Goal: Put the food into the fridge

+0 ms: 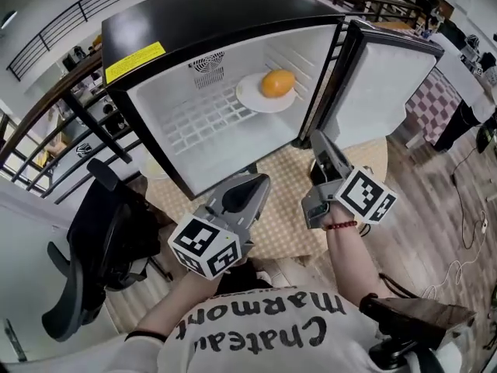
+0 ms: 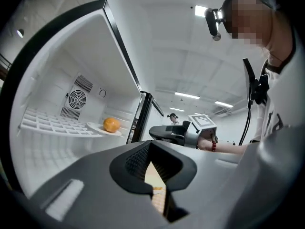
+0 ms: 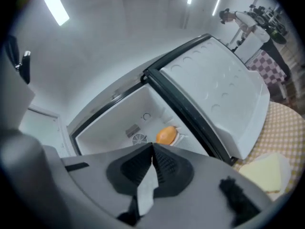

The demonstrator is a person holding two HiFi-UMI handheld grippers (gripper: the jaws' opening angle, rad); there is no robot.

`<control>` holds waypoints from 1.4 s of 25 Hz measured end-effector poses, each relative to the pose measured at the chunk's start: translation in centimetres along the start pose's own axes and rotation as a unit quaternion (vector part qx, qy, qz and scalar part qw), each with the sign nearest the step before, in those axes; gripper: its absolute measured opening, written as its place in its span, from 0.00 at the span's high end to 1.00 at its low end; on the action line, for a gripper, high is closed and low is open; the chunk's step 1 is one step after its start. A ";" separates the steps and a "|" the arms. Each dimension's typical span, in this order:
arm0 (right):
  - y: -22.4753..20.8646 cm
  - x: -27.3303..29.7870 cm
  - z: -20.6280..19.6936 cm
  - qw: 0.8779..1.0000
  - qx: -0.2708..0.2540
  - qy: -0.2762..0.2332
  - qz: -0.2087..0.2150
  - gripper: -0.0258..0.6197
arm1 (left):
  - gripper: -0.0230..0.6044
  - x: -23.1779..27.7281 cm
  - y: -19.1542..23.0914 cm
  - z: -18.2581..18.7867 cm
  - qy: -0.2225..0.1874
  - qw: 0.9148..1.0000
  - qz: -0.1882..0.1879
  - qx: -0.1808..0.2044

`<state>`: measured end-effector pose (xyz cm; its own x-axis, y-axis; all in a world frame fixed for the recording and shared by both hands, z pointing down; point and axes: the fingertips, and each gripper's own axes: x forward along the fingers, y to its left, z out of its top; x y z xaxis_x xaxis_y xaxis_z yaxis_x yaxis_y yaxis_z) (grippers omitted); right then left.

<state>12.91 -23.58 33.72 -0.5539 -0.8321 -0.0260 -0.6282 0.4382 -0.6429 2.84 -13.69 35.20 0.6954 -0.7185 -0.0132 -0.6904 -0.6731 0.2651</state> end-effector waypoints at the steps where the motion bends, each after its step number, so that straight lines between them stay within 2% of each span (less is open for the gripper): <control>1: 0.5 -0.7 -0.6 1.000 -0.027 0.009 0.011 0.93 | 0.95 -0.3 -0.3 -0.2 -0.002 1.000 0.002 -0.005; 4: 1.8 -2.9 -2.3 0.995 -0.096 0.027 0.023 0.93 | 0.96 -1.5 -1.3 -0.5 -0.003 1.000 0.000 -0.008; 8: 3.9 -6.6 -3.2 0.991 -0.125 0.032 0.030 0.93 | 0.96 -3.4 -4.0 0.3 -0.007 1.000 -0.011 0.005; 12: 6.8 -9.4 -3.8 0.986 -0.165 0.024 0.017 0.94 | 0.95 -5.6 -6.3 1.5 -0.016 0.999 -0.033 0.011; 18: 11.0 -13.5 -6.8 0.985 -0.174 0.018 -0.005 0.94 | 0.95 -11.4 -8.9 1.6 -0.009 0.998 -0.056 0.015; 24: 14.6 -16.4 -9.7 0.978 -0.203 0.019 -0.029 0.94 | 0.96 -17.0 -9.4 1.0 -0.010 0.999 -0.052 0.006; 28: 16.0 -17.7 -10.6 0.975 -0.218 0.010 -0.043 0.94 | 0.96 -19.1 -9.7 0.9 -0.015 0.998 -0.059 0.007; 35: 17.5 -18.5 -11.5 0.973 -0.226 -0.001 -0.044 0.94 | 0.96 -20.6 -9.8 1.3 -0.025 0.997 -0.070 0.017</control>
<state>5.84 3.42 31.75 -0.4859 -0.8739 0.0126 -0.8500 0.4692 -0.2395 -5.01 7.47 31.62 0.7758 -0.6237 -0.0954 -0.5937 -0.7728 0.2243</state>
